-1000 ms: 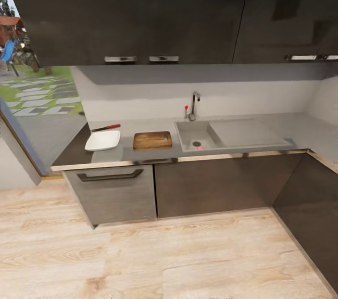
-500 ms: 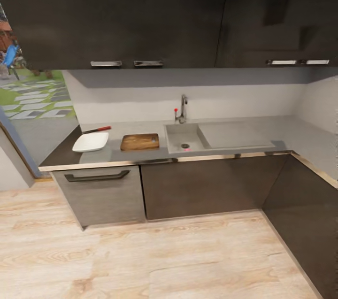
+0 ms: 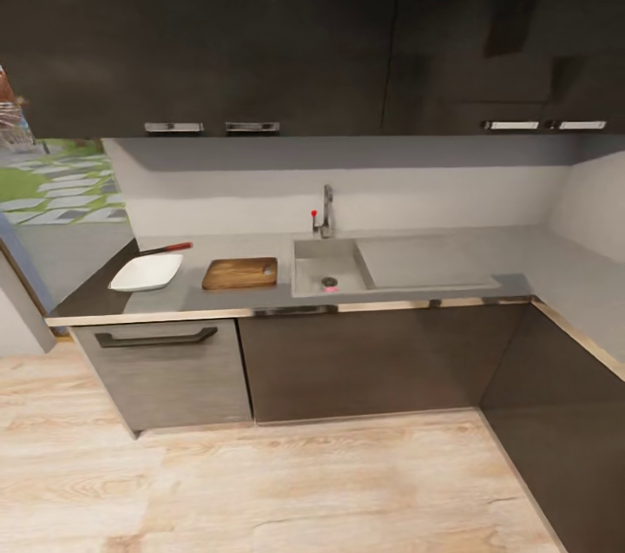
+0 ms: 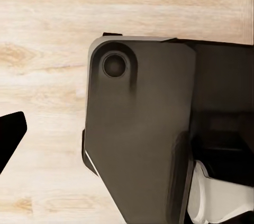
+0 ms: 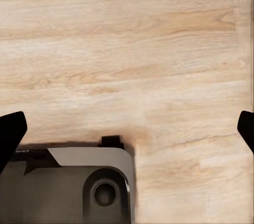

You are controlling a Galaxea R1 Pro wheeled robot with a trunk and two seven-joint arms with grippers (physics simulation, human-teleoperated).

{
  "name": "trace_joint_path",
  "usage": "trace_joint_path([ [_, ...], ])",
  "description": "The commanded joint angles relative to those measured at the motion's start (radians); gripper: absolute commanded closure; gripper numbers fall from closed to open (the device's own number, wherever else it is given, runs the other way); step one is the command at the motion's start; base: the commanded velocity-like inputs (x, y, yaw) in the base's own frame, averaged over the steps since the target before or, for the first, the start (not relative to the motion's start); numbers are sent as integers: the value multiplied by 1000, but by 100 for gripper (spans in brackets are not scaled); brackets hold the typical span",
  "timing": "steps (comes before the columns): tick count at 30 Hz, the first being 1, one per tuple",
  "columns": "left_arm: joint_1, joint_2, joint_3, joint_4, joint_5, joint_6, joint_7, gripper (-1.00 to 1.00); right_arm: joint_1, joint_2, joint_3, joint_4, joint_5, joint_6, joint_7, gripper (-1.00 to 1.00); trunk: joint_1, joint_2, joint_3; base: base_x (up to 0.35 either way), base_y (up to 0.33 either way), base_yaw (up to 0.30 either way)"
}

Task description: In the kitchen, take the Vidalia onion out of the sink, dice it on the chopping board with the paring knife, put the diced onion into the bowl on the countertop, then place both the paring knife and the chopping board into the sink.

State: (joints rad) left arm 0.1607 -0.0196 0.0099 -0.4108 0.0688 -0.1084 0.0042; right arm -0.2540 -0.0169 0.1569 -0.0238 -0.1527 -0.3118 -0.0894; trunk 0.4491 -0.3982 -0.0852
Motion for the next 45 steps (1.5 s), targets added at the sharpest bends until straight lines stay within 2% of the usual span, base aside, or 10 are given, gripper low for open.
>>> trace_joint_path([
  [1,0,0,1,-2,7,-1,0,-100,-1,0,9,0,-9,-3,-1,-100,1,-2,0,167,-293,70],
  [13,0,0,1,-2,8,-1,0,-100,-1,0,9,0,-8,-2,-1,-100,1,-2,16,167,-293,61],
  [25,0,0,1,-1,8,-1,0,-100,-1,-1,10,1,-7,-1,-1,-100,1,-2,18,154,-293,5],
  [35,0,1,1,-9,5,-2,0,-100,-1,-1,10,1,-7,-3,-1,-100,1,-2,18,23,-245,0],
  [38,-3,1,1,-56,4,-1,1,-100,-1,0,10,1,-7,-3,-1,-100,1,-2,18,1,-31,0],
  [42,-15,0,1,-192,1,27,2,-100,-1,2,10,0,-7,-3,-1,-100,1,-2,18,0,-9,0],
  [43,-32,-2,0,-279,1,98,2,-100,-1,3,10,0,-7,-3,-1,-100,1,-2,18,0,-2,0],
  [45,-53,-4,0,-341,1,174,1,-100,-1,3,9,-1,-7,-3,-1,-100,1,-2,18,0,-1,0],
])
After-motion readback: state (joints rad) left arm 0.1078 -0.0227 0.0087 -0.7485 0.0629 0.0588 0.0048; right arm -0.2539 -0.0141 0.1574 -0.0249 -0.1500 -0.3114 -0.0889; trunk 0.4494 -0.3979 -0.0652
